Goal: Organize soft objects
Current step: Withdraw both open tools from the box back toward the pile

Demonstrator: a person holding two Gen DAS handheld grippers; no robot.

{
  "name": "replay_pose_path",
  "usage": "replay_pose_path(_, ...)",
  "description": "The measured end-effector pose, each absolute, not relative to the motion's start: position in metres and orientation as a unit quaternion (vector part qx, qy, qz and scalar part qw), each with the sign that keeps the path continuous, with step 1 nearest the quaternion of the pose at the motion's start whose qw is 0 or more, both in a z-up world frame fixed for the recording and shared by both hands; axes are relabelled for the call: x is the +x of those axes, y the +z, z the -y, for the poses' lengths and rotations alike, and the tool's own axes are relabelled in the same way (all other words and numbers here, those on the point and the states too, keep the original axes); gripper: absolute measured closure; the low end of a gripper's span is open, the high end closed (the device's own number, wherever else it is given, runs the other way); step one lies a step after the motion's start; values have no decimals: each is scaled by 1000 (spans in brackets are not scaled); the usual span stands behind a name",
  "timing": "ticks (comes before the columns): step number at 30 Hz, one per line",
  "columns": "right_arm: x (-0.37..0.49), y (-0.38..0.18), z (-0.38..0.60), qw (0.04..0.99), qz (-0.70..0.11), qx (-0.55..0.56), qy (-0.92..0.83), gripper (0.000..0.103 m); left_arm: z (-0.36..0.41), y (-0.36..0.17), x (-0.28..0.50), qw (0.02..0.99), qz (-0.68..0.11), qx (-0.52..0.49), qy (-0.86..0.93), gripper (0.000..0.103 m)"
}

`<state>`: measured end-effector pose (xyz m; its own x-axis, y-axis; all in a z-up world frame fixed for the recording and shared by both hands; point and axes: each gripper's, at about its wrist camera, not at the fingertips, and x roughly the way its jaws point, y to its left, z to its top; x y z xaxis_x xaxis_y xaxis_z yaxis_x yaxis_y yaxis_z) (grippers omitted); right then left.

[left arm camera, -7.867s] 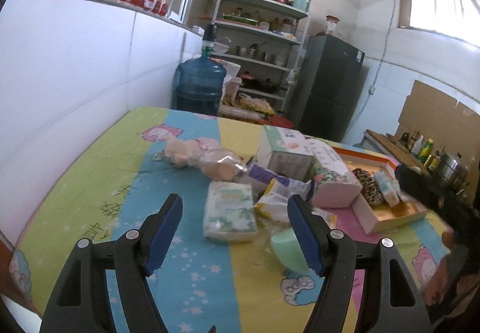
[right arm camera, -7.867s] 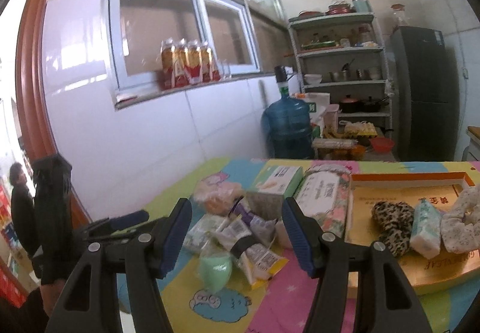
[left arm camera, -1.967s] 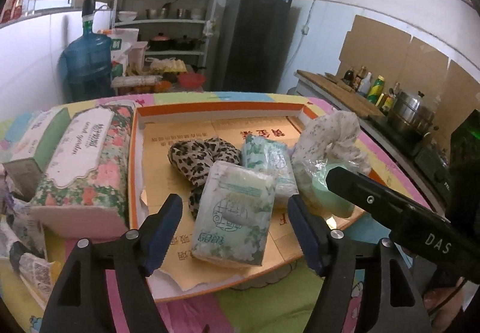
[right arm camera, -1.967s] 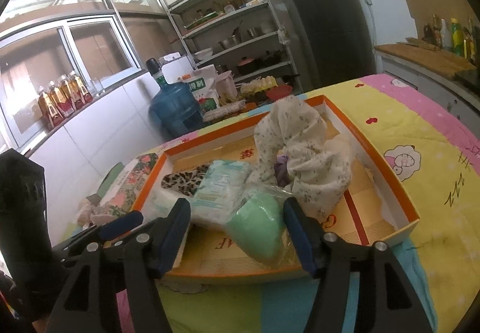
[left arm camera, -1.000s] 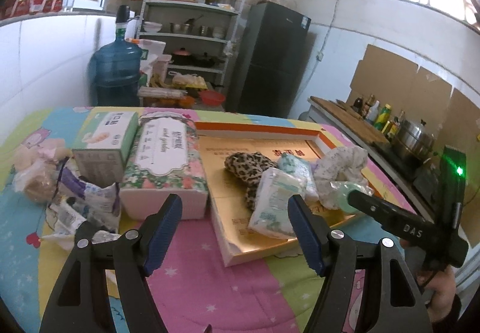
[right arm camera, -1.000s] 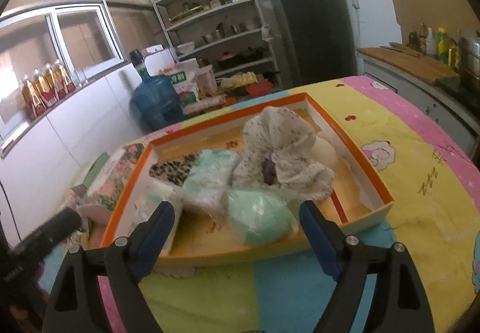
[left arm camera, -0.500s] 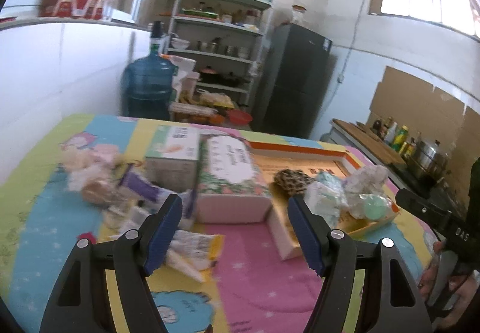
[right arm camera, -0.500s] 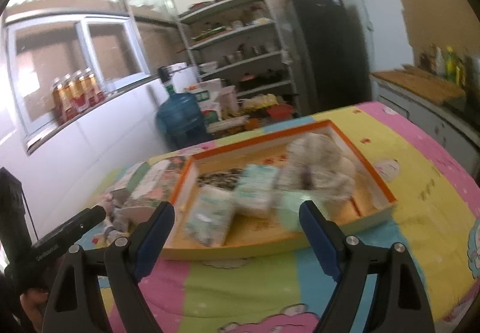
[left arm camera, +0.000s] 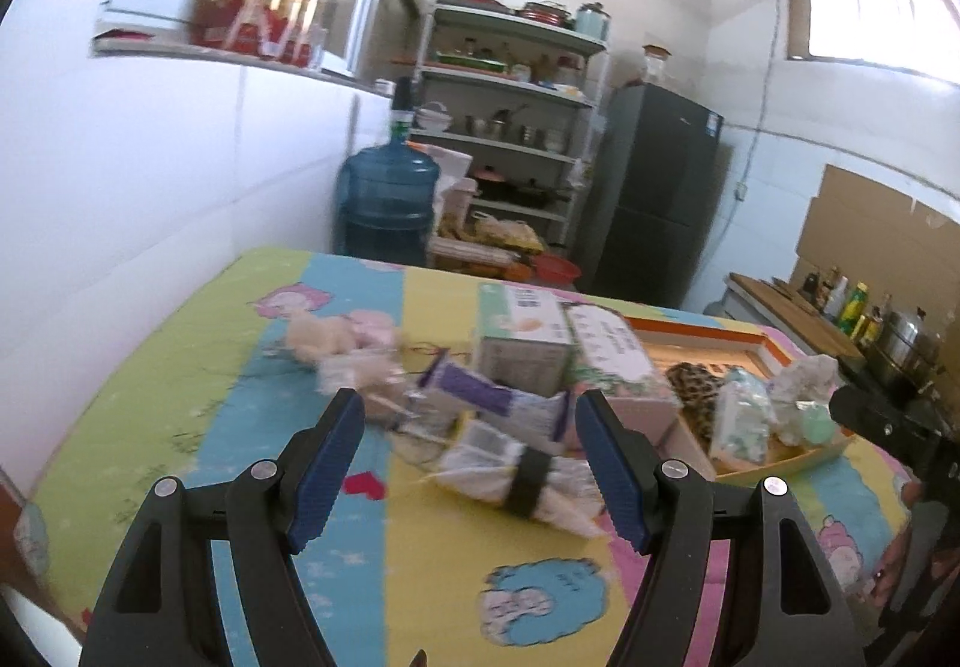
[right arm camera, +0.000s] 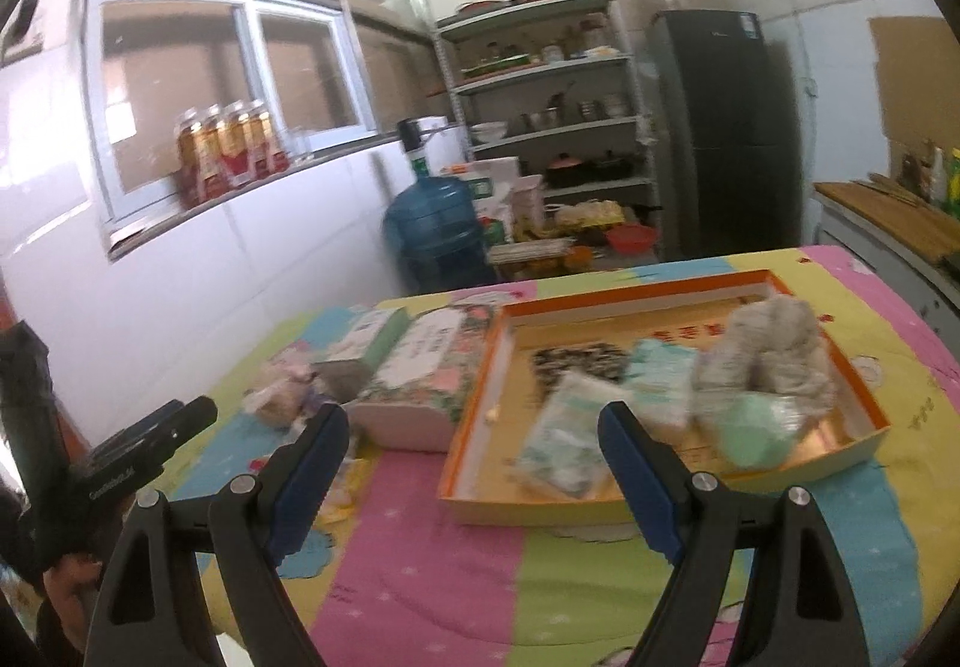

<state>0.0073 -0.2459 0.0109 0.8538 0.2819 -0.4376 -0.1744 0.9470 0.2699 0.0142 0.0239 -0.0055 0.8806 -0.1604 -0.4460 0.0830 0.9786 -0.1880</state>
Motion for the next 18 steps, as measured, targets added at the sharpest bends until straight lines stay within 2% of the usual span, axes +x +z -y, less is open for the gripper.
replay_pose_path(18,57,-15,124,905,-313,-26,288,18,-74,-26,21,958,-259,-103,-62,29)
